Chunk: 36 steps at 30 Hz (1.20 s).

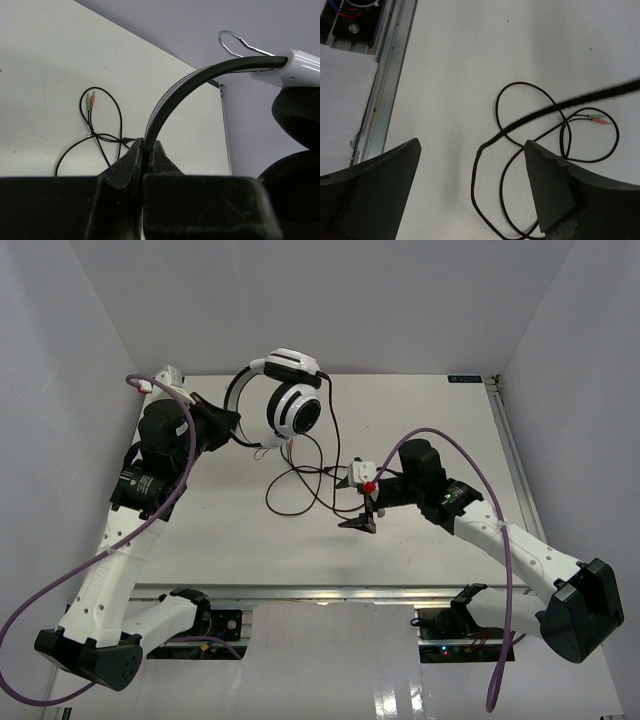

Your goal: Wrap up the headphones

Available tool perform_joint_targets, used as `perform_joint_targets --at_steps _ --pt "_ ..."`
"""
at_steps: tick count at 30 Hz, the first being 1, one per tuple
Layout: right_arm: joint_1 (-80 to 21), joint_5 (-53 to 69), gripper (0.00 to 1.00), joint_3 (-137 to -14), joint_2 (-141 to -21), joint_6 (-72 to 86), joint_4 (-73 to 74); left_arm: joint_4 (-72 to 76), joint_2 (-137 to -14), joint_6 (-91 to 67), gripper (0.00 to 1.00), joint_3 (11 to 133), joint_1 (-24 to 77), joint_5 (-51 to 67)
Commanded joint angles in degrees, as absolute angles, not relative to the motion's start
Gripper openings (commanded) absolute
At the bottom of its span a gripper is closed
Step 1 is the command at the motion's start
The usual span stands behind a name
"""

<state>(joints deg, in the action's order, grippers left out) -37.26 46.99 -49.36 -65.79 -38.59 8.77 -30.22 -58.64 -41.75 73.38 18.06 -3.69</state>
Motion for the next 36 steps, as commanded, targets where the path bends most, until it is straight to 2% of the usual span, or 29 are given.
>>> perform_joint_targets --at_steps 1,7,12,14,15,16,19,20,21,22,24,30,36 --pt "-37.74 42.05 0.9 -44.79 -68.98 -22.0 -7.66 -24.02 -56.51 -45.39 0.0 73.71 17.99 -0.82" --pt "-38.57 53.7 0.9 -42.66 -74.48 -16.55 -19.62 -23.18 -56.71 -48.03 0.0 74.37 17.93 2.98" --pt "-38.74 56.93 0.92 -43.52 -77.31 -11.01 -26.49 -22.76 -56.0 -48.5 0.0 74.11 17.94 2.79" --pt "-39.02 57.13 0.98 -42.78 -77.43 -10.14 -27.82 -22.59 -55.46 -48.95 0.0 74.09 17.93 1.91" --pt "-39.11 57.09 0.97 -42.32 -77.33 -10.16 -28.33 -22.49 -55.37 -49.28 0.0 74.04 17.93 1.56" --pt "-39.11 56.64 0.81 -41.66 -76.95 -10.24 -28.47 -22.28 -55.15 -49.66 0.0 74.05 17.93 1.1" --pt "-39.11 54.6 0.22 -40.26 -74.56 -10.54 -27.18 -22.23 -54.76 -50.62 0.0 74.27 17.93 -3.74" --pt "-39.11 54.58 0.22 -40.0 -74.53 -10.98 -26.56 -22.24 -54.76 -50.62 0.0 74.18 17.93 -5.24" --pt "-39.11 53.35 0.11 -39.65 -72.96 -11.6 -25.73 -21.62 -54.28 -51.78 0.0 73.64 17.93 -7.25" --pt "-39.11 52.47 0.08 -39.55 -72.22 -12.41 -24.36 -21.11 -54.05 -52.41 0.0 72.84 17.93 -8.74" --pt "-39.07 51.62 0.08 -39.96 -71.17 -13.67 -22.38 -19.62 -53.99 -53.36 0.0 72.0 17.84 -10.13" --pt "-38.96 40.48 0.08 -46.66 -65.84 -23.8 -4.48 -18.81 -58.12 -49.22 0.0 73.24 17.84 -13.69" --pt "-38.94 24.3 0.08 -55.2 -60.29 -40.82 15.54 -18.89 -64.03 -32.47 0.0 74.24 17.84 -14.37"
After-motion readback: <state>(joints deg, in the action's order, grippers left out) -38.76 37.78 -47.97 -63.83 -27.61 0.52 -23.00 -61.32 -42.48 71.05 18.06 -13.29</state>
